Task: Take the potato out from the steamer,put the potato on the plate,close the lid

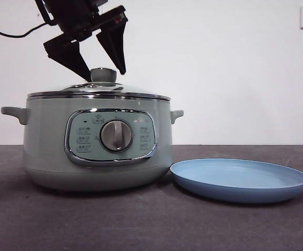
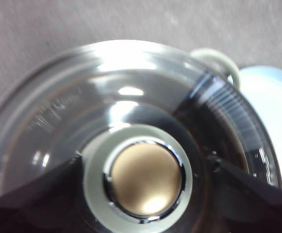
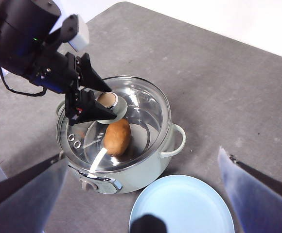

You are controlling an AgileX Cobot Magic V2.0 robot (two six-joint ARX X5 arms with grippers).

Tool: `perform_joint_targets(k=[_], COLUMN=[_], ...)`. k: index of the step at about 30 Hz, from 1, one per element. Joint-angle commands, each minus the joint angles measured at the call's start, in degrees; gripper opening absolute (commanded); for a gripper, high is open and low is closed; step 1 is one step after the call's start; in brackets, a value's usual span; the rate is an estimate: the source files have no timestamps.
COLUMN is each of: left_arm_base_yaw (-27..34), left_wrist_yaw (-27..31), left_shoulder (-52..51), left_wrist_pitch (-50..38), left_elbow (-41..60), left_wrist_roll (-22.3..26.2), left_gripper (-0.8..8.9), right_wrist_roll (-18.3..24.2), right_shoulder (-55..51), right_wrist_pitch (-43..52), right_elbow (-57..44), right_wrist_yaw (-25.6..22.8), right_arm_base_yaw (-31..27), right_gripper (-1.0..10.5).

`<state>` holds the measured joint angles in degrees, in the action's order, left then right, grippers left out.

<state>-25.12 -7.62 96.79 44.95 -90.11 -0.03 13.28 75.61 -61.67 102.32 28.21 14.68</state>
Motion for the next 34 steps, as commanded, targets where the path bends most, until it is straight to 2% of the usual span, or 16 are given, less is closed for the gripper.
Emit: perform_joint_targets(k=[1,8,11,17,23,28,34], left_arm_base_yaw=[-0.55,-0.79,-0.76,-0.61,-0.61,-0.61,-0.61], left_wrist_yaw=[0.11,0.66,2.93,3.13,3.04,2.99,2.95], left_shoulder=[0.59,0.59,0.59,0.48,0.39,0.31,-1.86], left_wrist_pitch=[0.22,0.13,0.13,0.28,3.80,9.01,15.50], left_elbow=[-0.11,-0.11,-0.11,-1.07,-8.09,-17.25,-26.77], left_wrist_roll=[0.09,0.33,0.31,0.42,1.79,1.86,5.09], left_gripper=[2.35,-0.13,-0.12,-0.12,-0.12,-0.09,-0.09], right_wrist_roll=[-0.42,-0.85,-0.85,-0.85,-0.87,-3.06,-7.61], right_shoulder=[-0.24,-0.28,-0.28,-0.28,-0.28,-0.28,-0.28], right_wrist_pitch=[0.39,0.37,0.37,0.31,0.33,0.42,4.09], right_elbow=[0.22,0.22,0.24,0.22,0.22,0.22,0.24], right_wrist_yaw=[-0.15,-0.15,-0.15,-0.04,0.22,0.33,0.68], right_arm_base_yaw=[0.17,0.17,0.17,0.15,0.13,0.13,0.17], right_gripper=[5.9,5.9,5.9,5.9,5.9,5.9,5.9])
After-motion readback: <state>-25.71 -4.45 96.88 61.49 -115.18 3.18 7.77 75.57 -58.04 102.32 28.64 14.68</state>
